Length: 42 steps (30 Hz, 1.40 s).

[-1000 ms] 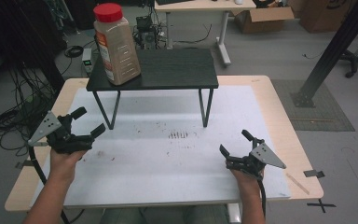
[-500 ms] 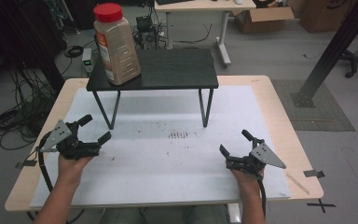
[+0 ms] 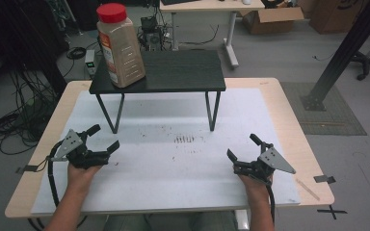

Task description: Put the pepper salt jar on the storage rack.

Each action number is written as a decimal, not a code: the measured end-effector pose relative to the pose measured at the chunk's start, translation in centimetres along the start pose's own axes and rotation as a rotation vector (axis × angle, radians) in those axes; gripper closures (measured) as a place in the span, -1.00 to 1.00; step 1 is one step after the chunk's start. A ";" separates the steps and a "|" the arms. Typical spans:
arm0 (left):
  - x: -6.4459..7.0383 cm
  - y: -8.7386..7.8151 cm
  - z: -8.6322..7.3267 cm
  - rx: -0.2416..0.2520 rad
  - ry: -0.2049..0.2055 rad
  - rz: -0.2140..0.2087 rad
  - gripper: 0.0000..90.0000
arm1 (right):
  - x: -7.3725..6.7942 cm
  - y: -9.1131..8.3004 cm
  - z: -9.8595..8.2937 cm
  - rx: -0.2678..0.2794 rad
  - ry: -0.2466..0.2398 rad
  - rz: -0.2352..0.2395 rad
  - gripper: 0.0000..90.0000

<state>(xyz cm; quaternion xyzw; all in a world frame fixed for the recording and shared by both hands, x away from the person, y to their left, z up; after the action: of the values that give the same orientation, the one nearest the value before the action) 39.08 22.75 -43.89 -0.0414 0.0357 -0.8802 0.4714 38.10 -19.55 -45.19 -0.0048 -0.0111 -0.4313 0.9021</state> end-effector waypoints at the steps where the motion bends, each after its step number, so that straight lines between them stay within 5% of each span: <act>1: 0.0 0.1 -0.2 0.002 -0.002 0.002 -0.99 | 0.0 0.0 0.0 0.000 0.000 0.000 -1.00; 14: 0.2 0.3 -2.4 0.008 0.027 -0.009 -0.96 | 0.0 0.0 0.0 0.000 0.003 0.000 -1.00; 27: 0.2 -0.3 -2.1 0.074 0.045 0.027 -0.99 | 0.0 0.0 0.0 0.002 0.003 0.000 -1.00; 42: 0.1 -0.3 -2.1 0.075 0.044 0.035 -0.99 | 0.0 -0.1 0.0 0.006 0.000 0.000 -1.00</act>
<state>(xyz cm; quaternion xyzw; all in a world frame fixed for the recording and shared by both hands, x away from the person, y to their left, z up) 38.53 22.85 -45.95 -0.0038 0.0134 -0.8733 0.4870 38.01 -19.58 -45.17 -0.0022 -0.0123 -0.4310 0.9022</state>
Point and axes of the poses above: each handheld gripper's, and its own axes: y roughly forward along the jaws, z roughly out of its top, x roughly to its right, the point moved 10 cm from there along y, roughly forward along the jaws, and after that the axes turned 5 degrees about z, right-handed, at the moved point
